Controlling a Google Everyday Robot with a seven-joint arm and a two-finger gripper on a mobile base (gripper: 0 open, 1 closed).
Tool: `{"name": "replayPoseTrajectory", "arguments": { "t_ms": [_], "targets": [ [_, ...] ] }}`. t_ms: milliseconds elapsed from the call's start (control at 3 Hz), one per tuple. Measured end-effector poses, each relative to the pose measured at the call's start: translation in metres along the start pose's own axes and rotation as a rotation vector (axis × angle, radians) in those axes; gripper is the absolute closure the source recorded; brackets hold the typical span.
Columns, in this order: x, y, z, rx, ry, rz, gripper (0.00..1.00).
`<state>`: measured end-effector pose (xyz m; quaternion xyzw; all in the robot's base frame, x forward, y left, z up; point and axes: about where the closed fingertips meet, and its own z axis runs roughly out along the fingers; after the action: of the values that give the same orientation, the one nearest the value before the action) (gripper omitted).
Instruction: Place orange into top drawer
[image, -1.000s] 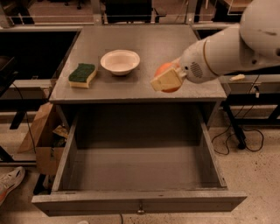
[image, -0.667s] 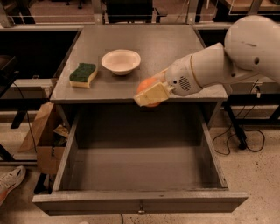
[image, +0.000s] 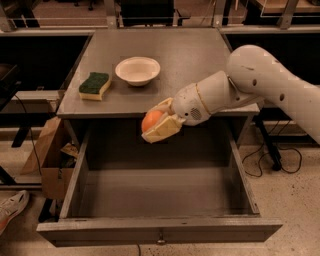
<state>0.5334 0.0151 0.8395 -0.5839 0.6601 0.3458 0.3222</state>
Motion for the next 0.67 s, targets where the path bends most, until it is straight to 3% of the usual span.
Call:
{"name": "replayPoseTrajectory", "arguments": {
  "t_ms": [333, 667],
  "targets": [
    [0.0, 0.0, -0.002, 0.015, 0.014, 0.004, 1.0],
    [-0.017, 0.019, 0.033, 0.01, 0.072, -0.045, 1.0]
  ]
}}
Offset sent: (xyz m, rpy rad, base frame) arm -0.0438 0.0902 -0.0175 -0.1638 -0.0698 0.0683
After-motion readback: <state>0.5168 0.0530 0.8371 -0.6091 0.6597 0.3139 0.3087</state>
